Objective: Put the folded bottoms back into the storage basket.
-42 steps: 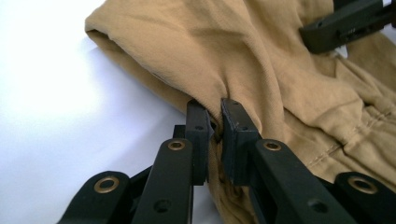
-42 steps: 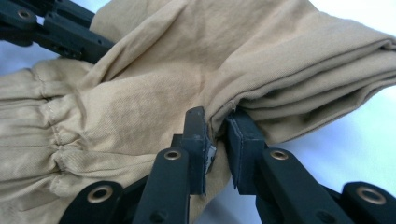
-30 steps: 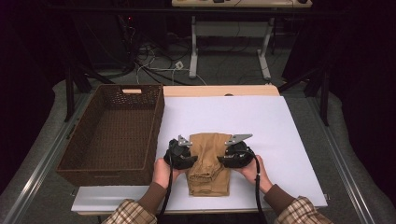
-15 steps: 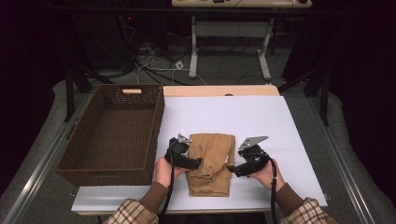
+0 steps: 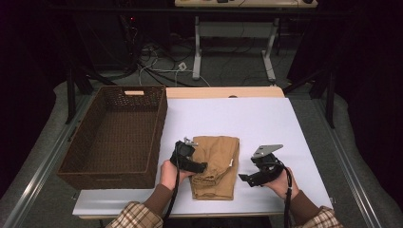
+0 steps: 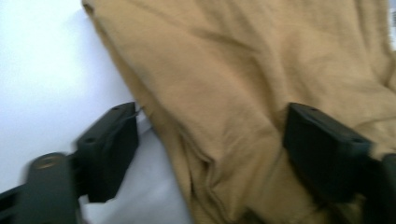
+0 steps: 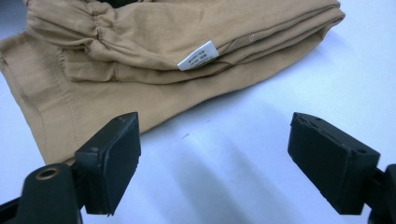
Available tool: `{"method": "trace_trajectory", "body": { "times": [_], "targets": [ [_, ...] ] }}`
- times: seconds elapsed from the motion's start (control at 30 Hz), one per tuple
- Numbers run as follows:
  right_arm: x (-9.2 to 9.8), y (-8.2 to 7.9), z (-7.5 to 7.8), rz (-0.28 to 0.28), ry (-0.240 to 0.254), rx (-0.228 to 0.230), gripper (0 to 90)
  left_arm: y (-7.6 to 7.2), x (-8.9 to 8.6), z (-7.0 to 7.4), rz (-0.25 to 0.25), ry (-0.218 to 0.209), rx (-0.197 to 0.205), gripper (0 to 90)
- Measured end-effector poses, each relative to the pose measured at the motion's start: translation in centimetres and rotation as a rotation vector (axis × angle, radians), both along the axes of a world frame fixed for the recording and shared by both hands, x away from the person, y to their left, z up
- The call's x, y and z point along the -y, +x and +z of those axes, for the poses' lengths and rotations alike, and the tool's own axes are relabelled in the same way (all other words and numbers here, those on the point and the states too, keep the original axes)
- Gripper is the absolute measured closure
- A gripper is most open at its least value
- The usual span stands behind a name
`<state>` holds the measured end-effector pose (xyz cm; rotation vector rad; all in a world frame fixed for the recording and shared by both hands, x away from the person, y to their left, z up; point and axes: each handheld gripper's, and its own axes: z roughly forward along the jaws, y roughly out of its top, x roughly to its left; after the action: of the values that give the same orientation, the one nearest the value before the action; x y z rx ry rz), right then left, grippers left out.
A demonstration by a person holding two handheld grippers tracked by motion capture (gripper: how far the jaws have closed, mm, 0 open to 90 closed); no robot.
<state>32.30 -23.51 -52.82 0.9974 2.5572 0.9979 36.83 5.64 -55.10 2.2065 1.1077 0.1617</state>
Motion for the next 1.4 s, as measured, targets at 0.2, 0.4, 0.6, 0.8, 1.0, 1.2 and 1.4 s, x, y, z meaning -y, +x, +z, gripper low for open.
{"method": "trace_trajectory", "body": {
  "times": [0.2,0.4,0.6,0.8,1.0,1.2,1.4],
  "targets": [
    [0.3,0.0,-0.1,0.001,-0.001,-0.004,16.8,-0.3,0.5,0.0,-0.036,-0.007,0.018,48.9],
    [0.2,0.0,-0.2,0.006,-0.011,-0.004,17.1,-0.5,0.6,-0.2,-0.063,-0.036,0.016,72.3],
    [0.4,0.2,-0.3,0.005,-0.014,-0.007,17.2,-0.4,0.5,-0.3,-0.082,-0.061,0.002,80.7],
    [0.4,0.2,-0.2,0.001,-0.013,-0.007,17.2,-0.3,0.3,0.0,-0.081,-0.074,0.004,81.7],
    [0.7,0.4,-0.3,-0.004,-0.015,-0.009,17.2,-0.3,0.0,0.7,-0.098,-0.111,0.026,82.1],
    [0.7,0.5,-0.4,-0.007,-0.013,-0.011,17.2,-0.4,-0.2,1.7,-0.106,-0.141,0.05,82.7],
    [0.7,0.6,-0.4,-0.009,-0.012,-0.011,17.2,-0.4,-0.3,2.8,-0.127,-0.145,0.089,83.3]
  ]
}}
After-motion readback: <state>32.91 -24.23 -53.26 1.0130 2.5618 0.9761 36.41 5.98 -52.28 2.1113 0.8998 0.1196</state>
